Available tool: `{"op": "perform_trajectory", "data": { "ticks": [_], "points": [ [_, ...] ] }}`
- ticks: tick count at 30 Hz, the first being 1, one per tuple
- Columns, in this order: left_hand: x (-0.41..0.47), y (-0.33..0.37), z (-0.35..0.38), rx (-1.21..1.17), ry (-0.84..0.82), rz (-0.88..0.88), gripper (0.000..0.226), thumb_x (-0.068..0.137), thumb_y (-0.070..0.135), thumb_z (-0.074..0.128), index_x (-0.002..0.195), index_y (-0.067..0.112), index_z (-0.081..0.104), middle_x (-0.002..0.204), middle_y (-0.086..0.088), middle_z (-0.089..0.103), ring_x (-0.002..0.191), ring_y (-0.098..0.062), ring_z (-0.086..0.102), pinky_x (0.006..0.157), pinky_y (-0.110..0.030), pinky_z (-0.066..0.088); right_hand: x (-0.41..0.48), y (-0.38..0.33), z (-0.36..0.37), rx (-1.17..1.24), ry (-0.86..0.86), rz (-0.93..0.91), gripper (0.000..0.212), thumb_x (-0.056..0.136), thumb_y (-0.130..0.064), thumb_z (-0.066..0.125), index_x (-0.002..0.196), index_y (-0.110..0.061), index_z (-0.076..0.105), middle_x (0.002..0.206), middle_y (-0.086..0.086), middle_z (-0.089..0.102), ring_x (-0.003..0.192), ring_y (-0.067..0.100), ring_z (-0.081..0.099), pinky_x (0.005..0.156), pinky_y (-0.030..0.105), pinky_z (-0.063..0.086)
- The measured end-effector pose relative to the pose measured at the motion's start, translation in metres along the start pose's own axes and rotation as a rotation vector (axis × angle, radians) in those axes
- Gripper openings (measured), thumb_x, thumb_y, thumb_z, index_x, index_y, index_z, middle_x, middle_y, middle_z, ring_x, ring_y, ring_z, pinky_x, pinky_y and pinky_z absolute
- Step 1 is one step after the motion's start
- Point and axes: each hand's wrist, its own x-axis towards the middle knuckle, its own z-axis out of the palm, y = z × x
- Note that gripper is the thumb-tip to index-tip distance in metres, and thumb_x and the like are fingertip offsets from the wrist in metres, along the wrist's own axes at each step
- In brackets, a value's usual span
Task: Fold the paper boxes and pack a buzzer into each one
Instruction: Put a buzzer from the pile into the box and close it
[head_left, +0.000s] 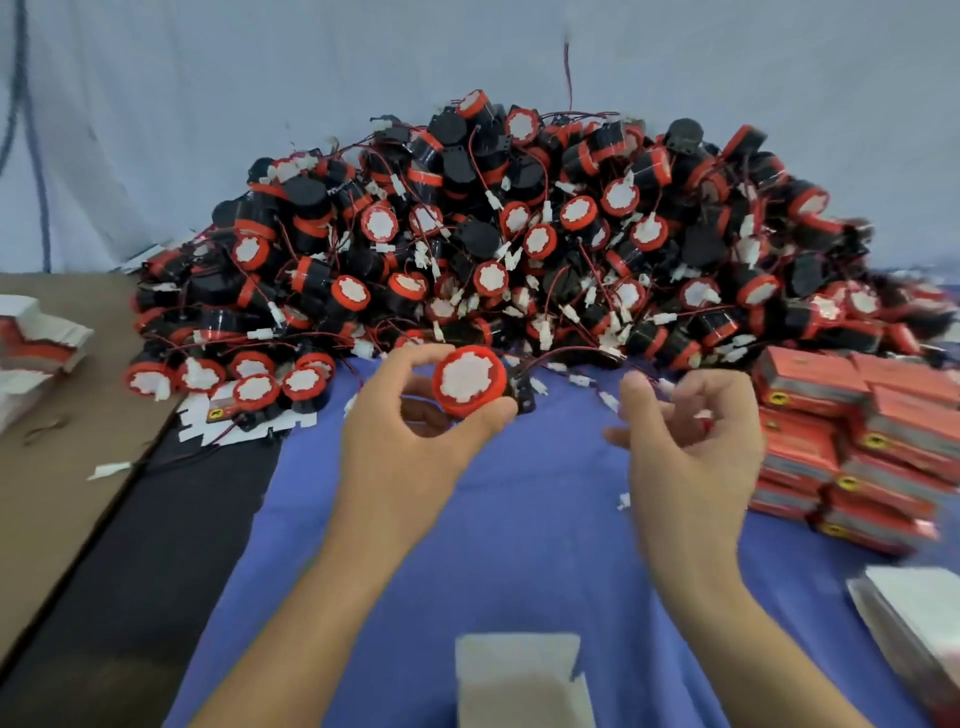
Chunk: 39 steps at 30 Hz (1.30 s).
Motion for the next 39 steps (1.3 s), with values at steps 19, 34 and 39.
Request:
{"op": "perform_trajectory", "data": {
  "ticks": [19,34,39],
  "points": [
    [-0.166,0.027,-0.023,0.67,-0.309,0.21,0.045,0.073,0.059,0.079,0.103,0.032,0.058,0.099,0.016,0.055,0.101,-0.011,0.045,0.083,-0.03,0.043,-0.079,-0.058,-0.07,-0.195,-0.393,0.234,0.011,0.1,-0.006,0.063,0.096,-0.016,0.058,0.073,0.0,0.071,0.07,0.017,0.075,0.067,0.027,0.061],
    [-0.193,-0.018,-0.015,0.838,-0.313,0.306,0.036,0.088,0.057,0.059,0.097,0.026,0.075,0.087,0.007,0.061,0.088,-0.024,0.051,0.073,-0.038,0.046,-0.103,-0.043,-0.061,-0.814,-0.804,0.066,0.008,0.091,-0.022,0.071,0.083,-0.021,0.07,0.08,-0.009,0.072,0.078,0.003,0.067,0.064,0.015,0.046],
    [-0.207,-0.025,-0.006,0.898,-0.263,0.339,0.031,0.094,0.046,0.053,0.096,0.029,0.079,0.092,0.007,0.067,0.082,-0.028,0.059,0.065,-0.042,0.053,-0.111,-0.039,-0.053,-0.901,-0.823,0.014,0.01,0.088,-0.015,0.063,0.08,-0.019,0.067,0.076,-0.002,0.069,0.074,0.019,0.063,0.059,0.025,0.049]
  ]
}}
